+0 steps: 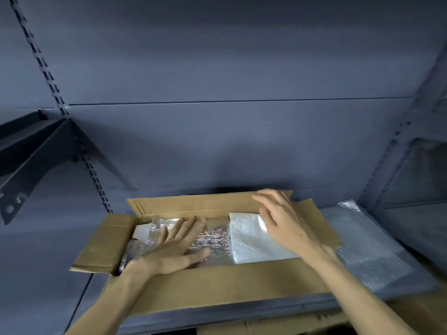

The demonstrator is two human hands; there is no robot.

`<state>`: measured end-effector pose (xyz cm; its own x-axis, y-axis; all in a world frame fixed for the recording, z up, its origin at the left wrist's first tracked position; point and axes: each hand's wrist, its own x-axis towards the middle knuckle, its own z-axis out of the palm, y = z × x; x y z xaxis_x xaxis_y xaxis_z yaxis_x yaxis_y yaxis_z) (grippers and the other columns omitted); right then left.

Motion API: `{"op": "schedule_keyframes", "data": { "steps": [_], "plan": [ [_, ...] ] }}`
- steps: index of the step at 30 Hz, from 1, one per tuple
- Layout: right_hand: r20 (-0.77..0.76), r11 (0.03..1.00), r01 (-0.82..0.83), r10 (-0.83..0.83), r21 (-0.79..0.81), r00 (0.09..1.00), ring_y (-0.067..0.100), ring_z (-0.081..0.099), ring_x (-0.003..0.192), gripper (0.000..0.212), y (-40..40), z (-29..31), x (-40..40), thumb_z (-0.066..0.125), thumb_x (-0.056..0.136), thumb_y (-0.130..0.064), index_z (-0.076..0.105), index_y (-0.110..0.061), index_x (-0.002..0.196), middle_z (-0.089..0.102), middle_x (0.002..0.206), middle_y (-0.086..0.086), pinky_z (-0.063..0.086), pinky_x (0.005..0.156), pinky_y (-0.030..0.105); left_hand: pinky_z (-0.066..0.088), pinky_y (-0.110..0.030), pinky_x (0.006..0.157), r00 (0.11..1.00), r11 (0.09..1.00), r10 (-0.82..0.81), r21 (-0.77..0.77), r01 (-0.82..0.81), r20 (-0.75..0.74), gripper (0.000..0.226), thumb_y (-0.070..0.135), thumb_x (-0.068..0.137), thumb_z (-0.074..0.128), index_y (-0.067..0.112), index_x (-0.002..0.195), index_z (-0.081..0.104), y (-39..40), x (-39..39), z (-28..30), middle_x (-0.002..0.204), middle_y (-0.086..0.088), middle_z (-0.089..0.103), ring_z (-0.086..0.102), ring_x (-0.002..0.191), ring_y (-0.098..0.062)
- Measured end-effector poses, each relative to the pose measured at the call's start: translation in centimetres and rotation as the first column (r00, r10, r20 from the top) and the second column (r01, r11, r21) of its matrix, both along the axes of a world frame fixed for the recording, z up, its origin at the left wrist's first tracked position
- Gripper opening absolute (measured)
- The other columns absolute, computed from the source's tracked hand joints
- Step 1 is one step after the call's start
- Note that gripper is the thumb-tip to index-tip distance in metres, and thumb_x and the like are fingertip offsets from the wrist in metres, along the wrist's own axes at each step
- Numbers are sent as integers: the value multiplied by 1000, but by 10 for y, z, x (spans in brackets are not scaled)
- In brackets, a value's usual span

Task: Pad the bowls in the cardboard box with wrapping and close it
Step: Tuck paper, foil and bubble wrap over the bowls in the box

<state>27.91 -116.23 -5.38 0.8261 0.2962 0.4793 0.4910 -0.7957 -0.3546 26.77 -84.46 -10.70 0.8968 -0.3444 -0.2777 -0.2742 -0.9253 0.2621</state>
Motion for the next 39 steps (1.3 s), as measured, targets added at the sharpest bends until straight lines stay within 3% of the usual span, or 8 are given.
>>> {"op": "schedule_keyframes", "data": {
  "steps": [6,9,13,17,24,28,34,39],
  "plan": [
    [-174,777,551,-523,304,834,34,51,120,36,-138,-19,-19,53,96,-1,66,-17,126,58,124,9,41,105,48,-21,-46,120,1000,999,8,33,-7,-30,86,99,73,20,69,137,-28,4,8,-14,156,29,-36,-41,143,-5],
    [-399,604,778,-678,175,617,46,45,128,38,-193,-52,-45,60,95,-8,63,-11,133,56,135,23,38,107,49,-14,-48,123,1000,1000,19,18,-19,2,85,102,68,13,71,140,-18,4,6,-10,160,30,-26,-31,148,-3],
    [-588,712,685,-623,-153,516,38,29,145,60,-210,-94,-72,63,96,-46,44,-30,151,40,154,10,29,115,56,6,-54,123,989,987,2,156,-25,147,96,97,67,6,57,154,8,-13,3,14,167,18,5,1,156,-12],
    [-488,715,657,-673,-240,555,34,28,142,66,-203,-105,-77,63,95,-51,38,-35,153,36,152,6,29,112,57,34,-47,115,939,999,-35,9,34,342,94,86,72,14,39,144,51,-51,-1,44,152,8,44,42,140,-22],
    [-378,721,626,-691,-297,616,29,34,134,37,-178,-111,-66,56,102,-42,58,-38,138,43,143,4,29,110,50,40,-36,111,862,929,-252,-139,343,440,65,68,98,27,32,148,46,-146,5,53,145,11,48,44,135,-14],
    [-307,636,771,-737,-16,602,30,43,117,20,-175,-106,-69,54,104,-24,72,-20,110,53,119,6,36,100,47,41,-36,110,806,878,-351,-131,460,476,69,68,96,27,28,149,47,-189,12,46,144,6,50,44,136,-15],
    [-279,362,750,-769,553,576,26,61,90,16,-171,-56,-71,40,108,-17,52,-17,97,57,97,2,41,75,40,41,-37,112,817,862,-335,-198,467,470,68,71,97,27,30,149,44,-207,21,41,148,11,45,37,139,-11],
    [-48,509,418,-591,753,805,5,70,86,15,-143,-7,-71,35,111,-28,48,-27,104,71,91,-4,48,75,16,49,-28,96,942,769,-98,-576,277,322,51,73,94,42,44,136,45,-202,9,54,128,28,60,59,116,-4]
  ]
}}
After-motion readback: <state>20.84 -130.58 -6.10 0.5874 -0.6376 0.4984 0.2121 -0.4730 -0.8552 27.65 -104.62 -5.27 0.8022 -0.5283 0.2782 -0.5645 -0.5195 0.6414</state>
